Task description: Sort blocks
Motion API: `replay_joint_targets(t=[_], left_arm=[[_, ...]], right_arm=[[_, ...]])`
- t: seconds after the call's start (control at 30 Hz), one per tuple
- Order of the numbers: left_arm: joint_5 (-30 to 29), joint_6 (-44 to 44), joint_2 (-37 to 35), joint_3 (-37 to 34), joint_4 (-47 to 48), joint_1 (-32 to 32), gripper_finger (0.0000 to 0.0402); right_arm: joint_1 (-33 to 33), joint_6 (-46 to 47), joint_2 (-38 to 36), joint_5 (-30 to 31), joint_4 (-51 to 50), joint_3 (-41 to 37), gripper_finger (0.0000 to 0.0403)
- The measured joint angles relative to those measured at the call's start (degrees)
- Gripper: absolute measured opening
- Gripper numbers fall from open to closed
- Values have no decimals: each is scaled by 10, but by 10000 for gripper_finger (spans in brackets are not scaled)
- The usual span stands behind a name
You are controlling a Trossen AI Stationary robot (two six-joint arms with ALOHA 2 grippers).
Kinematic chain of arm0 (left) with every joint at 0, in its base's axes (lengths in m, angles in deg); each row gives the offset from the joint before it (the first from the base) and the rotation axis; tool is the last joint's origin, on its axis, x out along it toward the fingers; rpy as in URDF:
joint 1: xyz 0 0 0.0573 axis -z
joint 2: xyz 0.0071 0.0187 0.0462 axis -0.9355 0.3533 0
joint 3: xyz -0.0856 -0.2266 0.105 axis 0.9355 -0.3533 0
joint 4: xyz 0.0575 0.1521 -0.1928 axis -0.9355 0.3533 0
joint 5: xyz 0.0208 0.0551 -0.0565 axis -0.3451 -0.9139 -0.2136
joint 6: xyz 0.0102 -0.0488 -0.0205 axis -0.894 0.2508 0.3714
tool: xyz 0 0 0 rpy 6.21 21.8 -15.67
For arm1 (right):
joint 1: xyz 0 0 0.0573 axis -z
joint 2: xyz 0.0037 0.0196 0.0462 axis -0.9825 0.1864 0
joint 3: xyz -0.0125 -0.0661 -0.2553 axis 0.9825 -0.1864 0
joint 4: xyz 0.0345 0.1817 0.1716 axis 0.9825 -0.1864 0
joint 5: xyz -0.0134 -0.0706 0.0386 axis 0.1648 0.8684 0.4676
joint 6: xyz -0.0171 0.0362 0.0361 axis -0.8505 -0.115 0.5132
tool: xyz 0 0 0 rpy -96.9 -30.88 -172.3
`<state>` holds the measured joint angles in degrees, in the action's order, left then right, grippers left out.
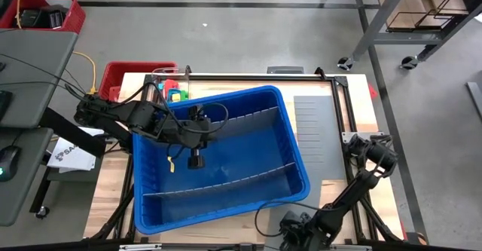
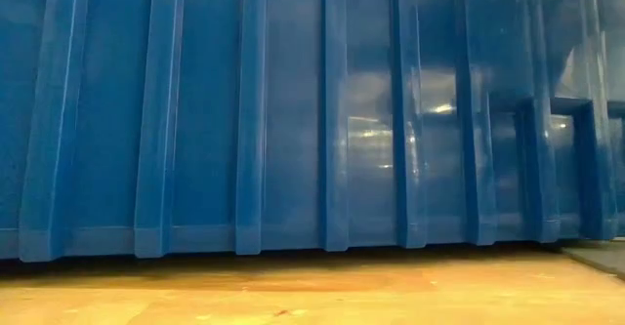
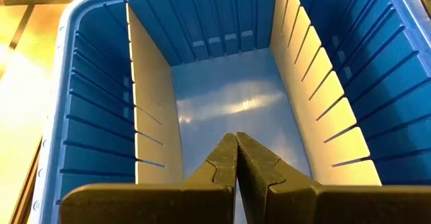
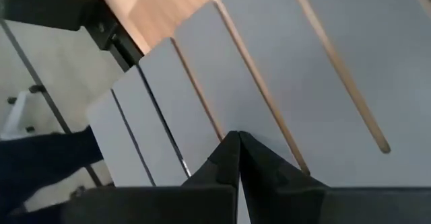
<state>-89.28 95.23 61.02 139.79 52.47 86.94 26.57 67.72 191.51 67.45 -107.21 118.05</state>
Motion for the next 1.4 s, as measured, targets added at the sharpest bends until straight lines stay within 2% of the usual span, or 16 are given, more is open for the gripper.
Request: replay_joint_targets(t=[0.2, 0.33, 0.43, 0.53, 0.63, 0.73, 0.9, 1.2, 1.3, 1.4], left_arm=[[0, 4, 0, 0, 0, 0, 0], [0, -5, 0, 0, 1, 0, 0], [-1, -5, 0, 0, 1, 0, 0], [0, -5, 0, 0, 1, 0, 0], [0, -5, 0, 0, 1, 0, 0], [0, -5, 0, 0, 1, 0, 0], [0, -5, 0, 0, 1, 0, 0], [-1, 10, 0, 0, 0, 0, 0], [-1, 12, 0, 0, 0, 0, 0], [-2, 20, 0, 0, 0, 0, 0]], right_arm=[[6, -88, -11, 1, 43, -1, 0], [-9, -75, -40, -10, 45, 0, 0], [-33, -20, -55, -14, 45, -1, 0], [-67, 82, -56, -16, 56, 0, 0], [-106, 193, -49, 13, 49, 0, 0], [-129, 217, -45, 19, 61, 0, 9], [-130, 230, -45, -2, 68, 0, 67], [-131, 265, -44, -76, 40, 0, 235], [-127, 289, -44, -77, 32, -6, 265], [-112, 293, -41, -84, 30, -13, 271]])
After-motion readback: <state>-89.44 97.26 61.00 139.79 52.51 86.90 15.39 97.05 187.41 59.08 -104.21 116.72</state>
